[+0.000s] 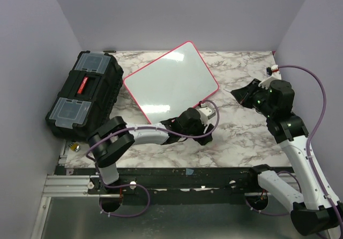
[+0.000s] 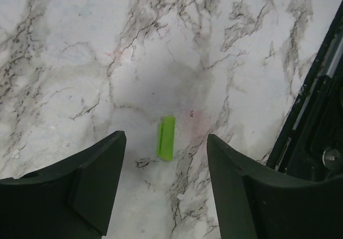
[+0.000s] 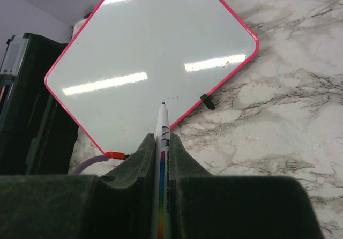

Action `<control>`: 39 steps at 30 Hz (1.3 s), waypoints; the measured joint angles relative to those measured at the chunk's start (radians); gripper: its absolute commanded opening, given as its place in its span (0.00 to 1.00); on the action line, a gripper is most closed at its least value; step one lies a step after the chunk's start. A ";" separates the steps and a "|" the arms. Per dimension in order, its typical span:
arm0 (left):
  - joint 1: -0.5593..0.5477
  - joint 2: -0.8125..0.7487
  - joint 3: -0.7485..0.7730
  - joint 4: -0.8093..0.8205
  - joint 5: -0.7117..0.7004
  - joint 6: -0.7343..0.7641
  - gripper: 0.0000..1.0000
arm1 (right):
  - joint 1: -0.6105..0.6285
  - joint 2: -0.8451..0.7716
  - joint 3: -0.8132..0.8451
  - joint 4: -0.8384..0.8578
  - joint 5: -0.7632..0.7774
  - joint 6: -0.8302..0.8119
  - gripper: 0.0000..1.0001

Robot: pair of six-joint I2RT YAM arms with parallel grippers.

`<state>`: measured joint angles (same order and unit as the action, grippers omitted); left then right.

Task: Write a sentence on the whiteboard
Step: Place the pen cap at the center of the board, then write a sentence on the whiteboard.

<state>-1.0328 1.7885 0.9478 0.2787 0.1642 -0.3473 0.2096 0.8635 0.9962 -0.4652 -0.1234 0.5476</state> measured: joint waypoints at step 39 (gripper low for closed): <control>0.766 -0.045 0.827 -0.731 0.396 0.302 0.86 | 0.000 0.020 0.000 0.030 -0.083 -0.002 0.01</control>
<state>-0.2665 1.7439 1.7748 -0.4526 0.5602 -0.0456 0.2096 0.8833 0.9958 -0.4355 -0.2066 0.5453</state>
